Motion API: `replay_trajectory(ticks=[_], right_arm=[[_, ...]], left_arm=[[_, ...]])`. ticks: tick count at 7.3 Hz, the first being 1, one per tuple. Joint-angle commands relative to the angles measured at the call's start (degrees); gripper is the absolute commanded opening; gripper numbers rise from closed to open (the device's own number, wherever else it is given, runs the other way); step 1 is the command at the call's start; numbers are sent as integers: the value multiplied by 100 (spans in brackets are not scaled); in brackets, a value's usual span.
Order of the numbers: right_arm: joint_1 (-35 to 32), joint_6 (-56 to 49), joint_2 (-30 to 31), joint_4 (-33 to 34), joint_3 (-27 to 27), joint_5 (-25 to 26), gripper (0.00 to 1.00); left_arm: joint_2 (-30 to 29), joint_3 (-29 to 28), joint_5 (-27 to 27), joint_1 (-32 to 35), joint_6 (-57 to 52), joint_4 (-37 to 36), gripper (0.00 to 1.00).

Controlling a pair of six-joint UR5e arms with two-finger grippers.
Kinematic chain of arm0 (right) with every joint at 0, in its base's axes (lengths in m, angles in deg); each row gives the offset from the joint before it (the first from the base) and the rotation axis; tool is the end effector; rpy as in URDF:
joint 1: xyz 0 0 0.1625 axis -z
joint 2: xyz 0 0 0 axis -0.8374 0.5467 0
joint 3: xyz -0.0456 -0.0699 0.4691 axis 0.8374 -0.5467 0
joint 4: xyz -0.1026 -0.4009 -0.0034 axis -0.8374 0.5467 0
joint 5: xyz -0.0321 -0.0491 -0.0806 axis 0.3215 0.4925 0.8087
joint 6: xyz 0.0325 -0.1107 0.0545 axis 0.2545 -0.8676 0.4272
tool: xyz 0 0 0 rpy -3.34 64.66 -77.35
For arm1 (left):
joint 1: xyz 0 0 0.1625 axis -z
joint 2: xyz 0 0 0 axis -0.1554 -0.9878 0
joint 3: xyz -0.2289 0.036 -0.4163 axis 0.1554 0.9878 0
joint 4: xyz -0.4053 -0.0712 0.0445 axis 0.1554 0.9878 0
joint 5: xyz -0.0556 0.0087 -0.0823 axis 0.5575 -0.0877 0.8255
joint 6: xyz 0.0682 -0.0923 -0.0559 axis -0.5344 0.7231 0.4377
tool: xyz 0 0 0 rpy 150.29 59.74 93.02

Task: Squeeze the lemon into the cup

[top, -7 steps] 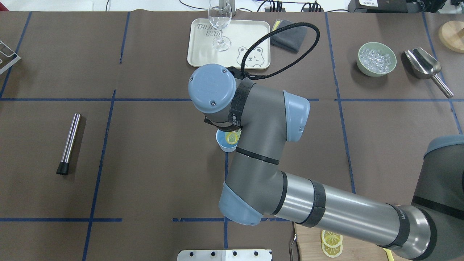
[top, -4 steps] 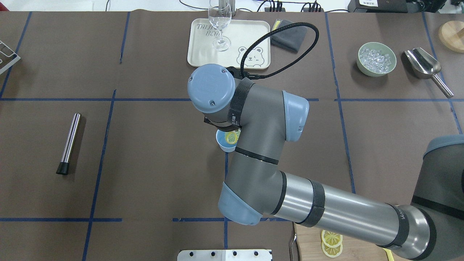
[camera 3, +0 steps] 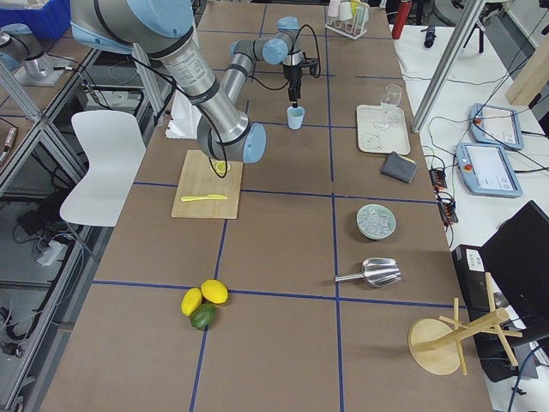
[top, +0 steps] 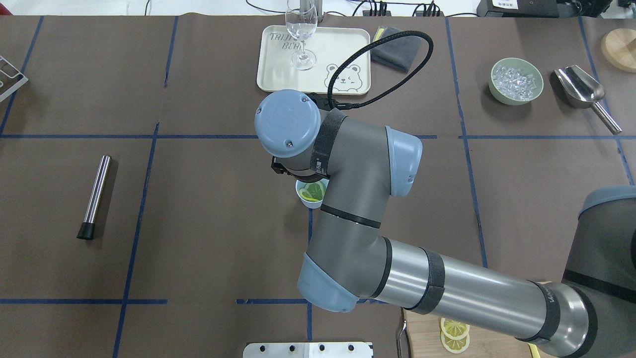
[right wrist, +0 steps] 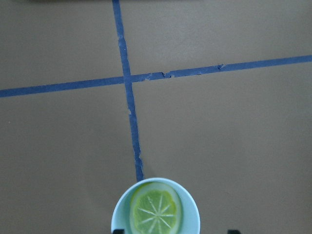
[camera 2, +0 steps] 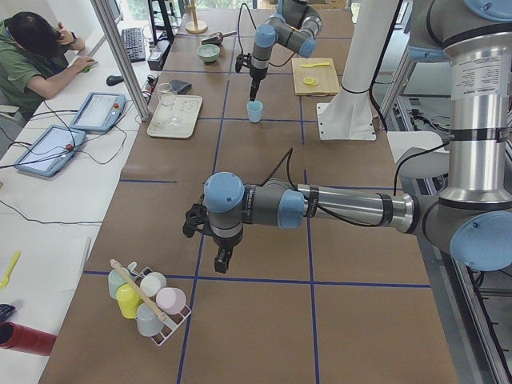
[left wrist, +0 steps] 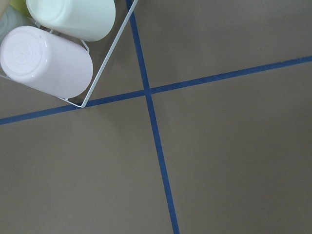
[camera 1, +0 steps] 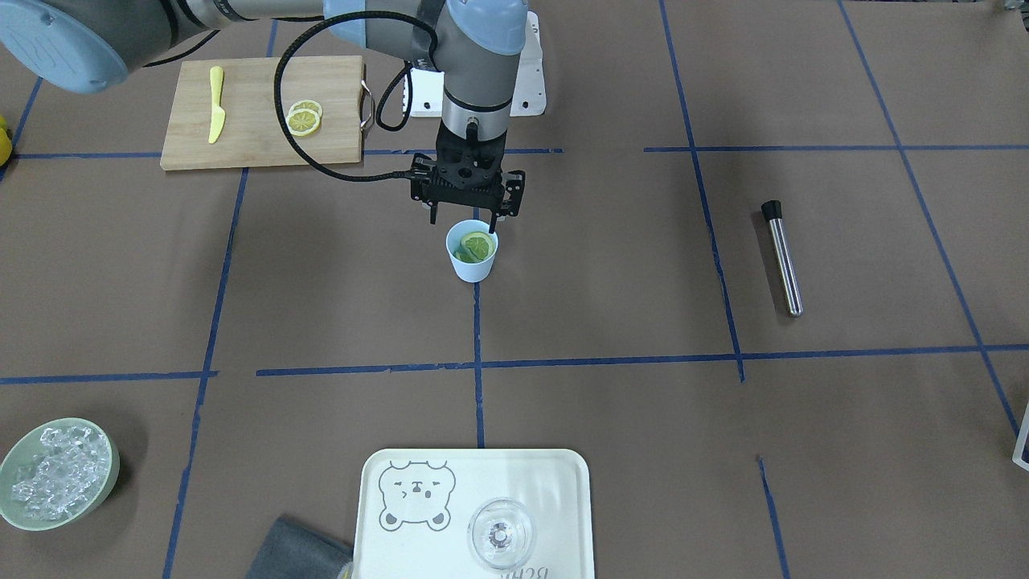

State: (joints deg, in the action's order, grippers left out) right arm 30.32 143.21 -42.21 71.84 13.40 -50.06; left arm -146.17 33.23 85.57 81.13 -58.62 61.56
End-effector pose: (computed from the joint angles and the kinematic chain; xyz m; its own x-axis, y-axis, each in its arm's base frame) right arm -0.6197 -0.4420 0.1679 0.7703 0.1575 0.6179 -0.2278 0.9731 0.0359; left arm -0.0415 -0.4579 0.6753 0.6827 0.2057 -0.7012 -0.0958 0.9765 0.1932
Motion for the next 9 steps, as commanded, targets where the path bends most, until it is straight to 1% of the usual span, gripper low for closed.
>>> replay_trajectory(ticks=[1, 2, 3, 4, 5, 6, 7, 8, 9], right_arm=[[-9, -197, 0, 0, 92, -30, 100], [-174, -721, 87, 26, 302, -91, 100], [-524, -1301, 210, 27, 321, -492, 100], [-910, -1837, 420, 27, 400, -757, 100], [-1358, -2495, 761, 0, 548, -925, 100], [-1771, -3093, 982, 0, 602, -1248, 100], [-2237, -3708, 1202, -17, 603, -1748, 100], [-2694, -4515, 1535, -122, 637, -2153, 100], [-2916, -5228, 2182, -541, 733, -2279, 100]], left_arm=[[-8, 6, 7, -7, 0, 0, 100], [1, 14, 50, -7, 9, -9, 100], [1, 23, 51, -7, 9, -9, 100], [-17, 67, 42, -7, 9, 0, 100], [-60, 85, 7, -7, -9, 9, 100], [-52, 285, -2, -7, -9, 35, 100], [-252, 208, -11, 10, 9, 96, 100], [-289, 173, 24, 19, -61, 114, 100], [-315, 216, -19, 19, -53, 114, 100]])
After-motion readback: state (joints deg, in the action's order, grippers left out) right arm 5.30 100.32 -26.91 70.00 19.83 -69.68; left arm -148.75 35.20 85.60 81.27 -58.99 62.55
